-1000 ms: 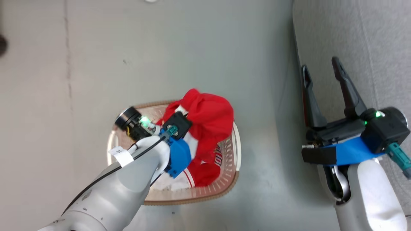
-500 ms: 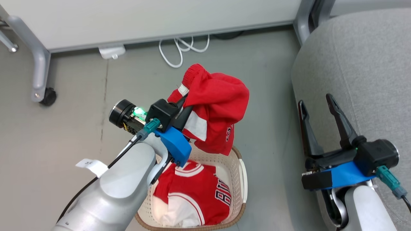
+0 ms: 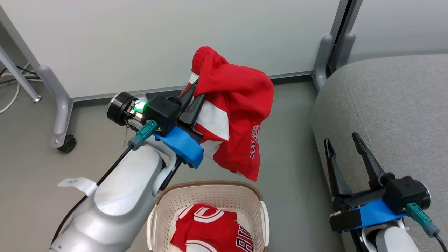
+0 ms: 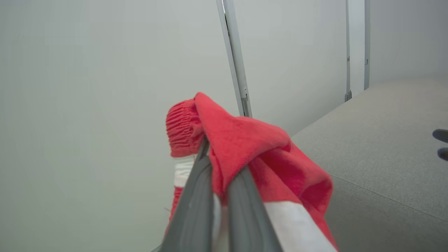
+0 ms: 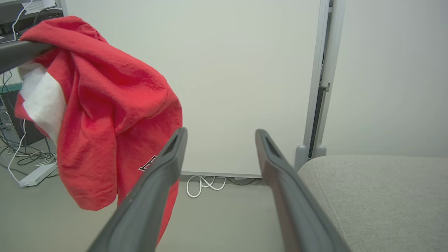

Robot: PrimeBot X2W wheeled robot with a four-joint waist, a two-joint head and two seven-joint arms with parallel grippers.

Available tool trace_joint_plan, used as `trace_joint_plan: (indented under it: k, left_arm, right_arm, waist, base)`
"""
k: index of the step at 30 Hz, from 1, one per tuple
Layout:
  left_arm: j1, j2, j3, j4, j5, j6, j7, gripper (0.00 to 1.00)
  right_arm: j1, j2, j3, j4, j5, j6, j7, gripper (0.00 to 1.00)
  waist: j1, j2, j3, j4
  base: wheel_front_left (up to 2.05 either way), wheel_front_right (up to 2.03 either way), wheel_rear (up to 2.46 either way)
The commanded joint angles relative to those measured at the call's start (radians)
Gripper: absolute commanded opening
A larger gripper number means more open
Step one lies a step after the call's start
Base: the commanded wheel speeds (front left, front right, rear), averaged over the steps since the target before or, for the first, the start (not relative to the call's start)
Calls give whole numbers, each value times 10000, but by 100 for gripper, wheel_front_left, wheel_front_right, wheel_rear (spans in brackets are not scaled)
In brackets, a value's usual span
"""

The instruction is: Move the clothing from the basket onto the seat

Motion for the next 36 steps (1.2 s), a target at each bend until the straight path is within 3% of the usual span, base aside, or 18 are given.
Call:
trace_joint_plan:
  k: [1,10,17,25,36]
  left_arm:
    - [97,81,33,-138,31,40,-47,0]
    - [237,83,-166,-609,12,105,68,0]
    - [142,-4,-346,-660,44,71,132,0]
    - [-133,-314,-634,-643,100,0,109,0]
    - [-530,-750,-994,-708,164,-154,59,0]
  right_arm:
    - [204,-24,-20,-28,40,5,-31,100]
    - [26,-24,202,-159,-173,5,-31,100]
    - [-1049,-284,1290,-48,-645,5,-31,100]
    - [-2568,-751,2731,1115,-726,5,-20,100]
    - [-4277,-566,3809,3494,-858,5,-19,100]
  waist:
    - [2,-1,-71,18]
    - [2,-1,-81,128]
    - [2,-1,-42,213]
    - [2,-1,42,579]
    - [2,-1,272,987]
  base:
    - [0,0,0]
    - [0,0,0]
    - [0,0,0]
    - [0,0,0]
    - [0,0,0]
